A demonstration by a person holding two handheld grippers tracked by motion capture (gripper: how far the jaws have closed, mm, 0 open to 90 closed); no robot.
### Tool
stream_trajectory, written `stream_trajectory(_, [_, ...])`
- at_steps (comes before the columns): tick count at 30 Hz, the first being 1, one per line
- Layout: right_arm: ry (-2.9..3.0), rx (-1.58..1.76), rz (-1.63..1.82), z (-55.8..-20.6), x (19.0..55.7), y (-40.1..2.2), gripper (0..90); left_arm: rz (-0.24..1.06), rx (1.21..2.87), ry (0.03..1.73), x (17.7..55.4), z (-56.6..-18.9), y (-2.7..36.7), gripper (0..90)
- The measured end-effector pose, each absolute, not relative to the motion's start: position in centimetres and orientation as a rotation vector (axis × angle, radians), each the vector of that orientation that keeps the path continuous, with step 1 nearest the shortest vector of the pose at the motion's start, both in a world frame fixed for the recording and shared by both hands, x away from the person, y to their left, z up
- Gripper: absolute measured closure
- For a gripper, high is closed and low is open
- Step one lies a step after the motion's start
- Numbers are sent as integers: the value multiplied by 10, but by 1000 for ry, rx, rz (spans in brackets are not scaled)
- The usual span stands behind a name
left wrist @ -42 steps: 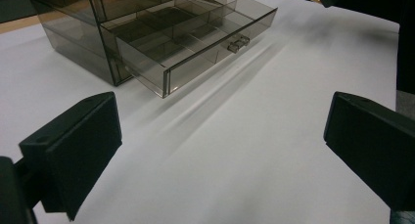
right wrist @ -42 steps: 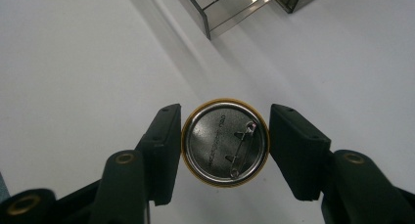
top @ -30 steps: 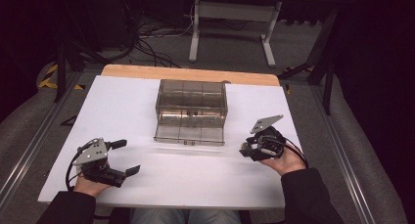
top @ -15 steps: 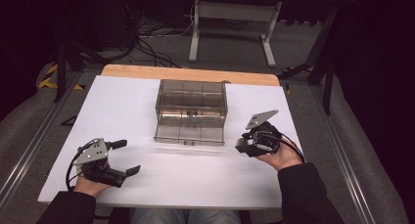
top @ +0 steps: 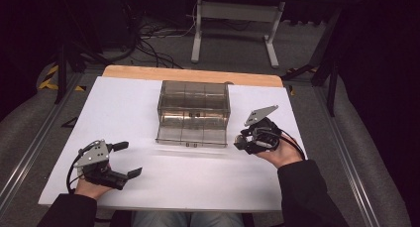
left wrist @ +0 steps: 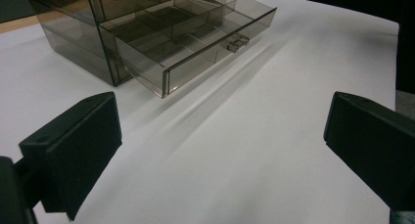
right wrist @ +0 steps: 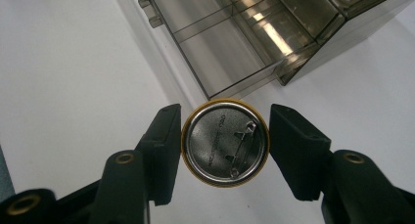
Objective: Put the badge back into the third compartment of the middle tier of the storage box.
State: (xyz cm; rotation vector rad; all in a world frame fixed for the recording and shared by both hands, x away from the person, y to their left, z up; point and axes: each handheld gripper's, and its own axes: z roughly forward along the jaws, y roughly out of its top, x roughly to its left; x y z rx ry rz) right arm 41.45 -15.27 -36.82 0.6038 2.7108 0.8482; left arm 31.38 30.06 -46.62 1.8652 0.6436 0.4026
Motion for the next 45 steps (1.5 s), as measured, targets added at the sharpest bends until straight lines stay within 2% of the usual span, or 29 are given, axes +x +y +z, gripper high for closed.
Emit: stream_trajectory(45, [2731, 508, 878, -359, 439, -104, 478, 394, 1863, 638, 313, -466, 301, 15])
